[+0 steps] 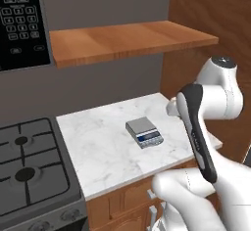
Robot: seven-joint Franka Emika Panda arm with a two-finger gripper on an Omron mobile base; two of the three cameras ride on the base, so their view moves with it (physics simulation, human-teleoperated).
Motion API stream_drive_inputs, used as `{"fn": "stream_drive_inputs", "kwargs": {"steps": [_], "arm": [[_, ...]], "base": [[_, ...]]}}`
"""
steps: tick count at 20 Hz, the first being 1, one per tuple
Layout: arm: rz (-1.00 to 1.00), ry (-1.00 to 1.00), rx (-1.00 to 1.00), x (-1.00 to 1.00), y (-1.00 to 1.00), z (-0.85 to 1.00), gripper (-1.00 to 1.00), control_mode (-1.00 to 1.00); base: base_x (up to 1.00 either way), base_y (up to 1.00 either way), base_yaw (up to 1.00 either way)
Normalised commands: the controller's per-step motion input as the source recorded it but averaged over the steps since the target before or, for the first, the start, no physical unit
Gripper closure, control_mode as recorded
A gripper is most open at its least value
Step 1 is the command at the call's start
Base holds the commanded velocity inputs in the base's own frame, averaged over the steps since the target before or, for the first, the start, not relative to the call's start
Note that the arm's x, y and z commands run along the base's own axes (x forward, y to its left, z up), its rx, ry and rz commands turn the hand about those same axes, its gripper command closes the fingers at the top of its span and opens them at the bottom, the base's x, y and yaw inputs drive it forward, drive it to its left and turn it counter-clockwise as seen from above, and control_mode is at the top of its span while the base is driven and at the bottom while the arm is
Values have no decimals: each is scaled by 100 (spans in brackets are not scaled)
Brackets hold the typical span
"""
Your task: Take the fish from the fridge and place it on the digital scale on the counter by the fridge. Wait a few seconds for a reading, then move it to the plate on the dining counter.
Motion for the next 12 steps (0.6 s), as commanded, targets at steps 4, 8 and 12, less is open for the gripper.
{"fn": "stream_drive_inputs", "kwargs": {"steps": [4,8,12], "arm": [[-4,19,0,45,25,-53,100,-100],[0,15,0,83,4,-71,100,-100],[0,8,0,100,14,-68,100,-100]], "base": [[0,0,0],[0,0,0],[0,0,0]]}}
